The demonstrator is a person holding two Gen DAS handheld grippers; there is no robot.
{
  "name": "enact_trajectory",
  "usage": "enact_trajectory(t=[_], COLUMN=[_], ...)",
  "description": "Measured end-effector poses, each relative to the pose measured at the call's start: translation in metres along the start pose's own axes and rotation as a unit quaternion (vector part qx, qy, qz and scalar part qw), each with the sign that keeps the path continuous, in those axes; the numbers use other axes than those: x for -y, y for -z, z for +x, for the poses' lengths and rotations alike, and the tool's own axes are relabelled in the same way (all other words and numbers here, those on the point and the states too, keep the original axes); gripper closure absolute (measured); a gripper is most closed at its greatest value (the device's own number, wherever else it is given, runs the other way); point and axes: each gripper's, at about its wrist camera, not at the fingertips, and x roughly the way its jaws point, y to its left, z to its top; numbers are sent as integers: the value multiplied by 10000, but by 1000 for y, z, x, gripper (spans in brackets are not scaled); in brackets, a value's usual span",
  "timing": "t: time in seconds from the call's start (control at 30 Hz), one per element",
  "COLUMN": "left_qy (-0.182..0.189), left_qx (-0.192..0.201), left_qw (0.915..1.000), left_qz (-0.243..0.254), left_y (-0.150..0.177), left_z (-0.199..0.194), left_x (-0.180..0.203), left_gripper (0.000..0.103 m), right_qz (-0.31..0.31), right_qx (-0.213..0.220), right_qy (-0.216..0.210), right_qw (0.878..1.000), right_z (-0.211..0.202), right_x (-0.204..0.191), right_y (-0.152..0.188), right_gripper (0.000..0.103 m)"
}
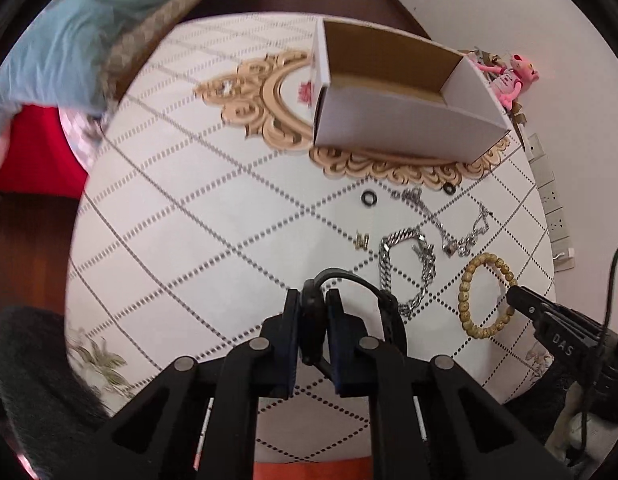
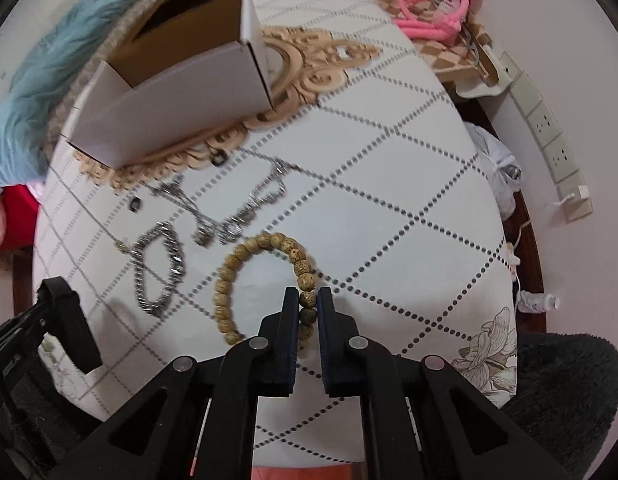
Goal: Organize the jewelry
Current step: 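Close left tool on the black watch band while right tool grasps the bead bracelet, then carry both items into the white box and open both tools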
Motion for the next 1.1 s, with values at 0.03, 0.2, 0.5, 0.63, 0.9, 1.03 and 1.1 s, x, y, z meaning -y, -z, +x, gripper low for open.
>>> enact_trajectory(t=[0.03, 0.2, 0.5, 0.63, 0.9, 1.03, 1.1], left_qy=[-6, -1, 115, 198, 462, 539, 594], left_qx=[44, 294, 638, 742, 913, 869, 770], left_qw=[10000, 9995, 9978, 9970, 9947, 9947, 9952], left_qz=[13, 81, 145, 137, 118, 148, 147], left_y=[-2, -15, -45, -58, -108, -141, -157], left_z=[-1, -17, -37, -47, -62, -55, -45], left_x=[4, 13, 30, 33, 35, 34, 34], left_gripper=[93, 93, 93, 93, 93, 93, 93], right_qz=[-21, -256, -533, -577, -761, -881, -875], right_qx=[45, 345, 743, 889, 1354, 1475, 1415], right_qy=[-20, -75, -54, -154, -516, -577, -671], right_qw=[10000, 9991, 9958, 9942, 9865, 9834, 9838], right_z=[-3, -29, -56, -71, -112, -114, -107], right_x=[0, -15, -23, -25, -40, -53, -57], right_y=[-1, -9, -38, -52, -102, -135, -155], right_gripper=[94, 94, 94, 94, 94, 94, 94])
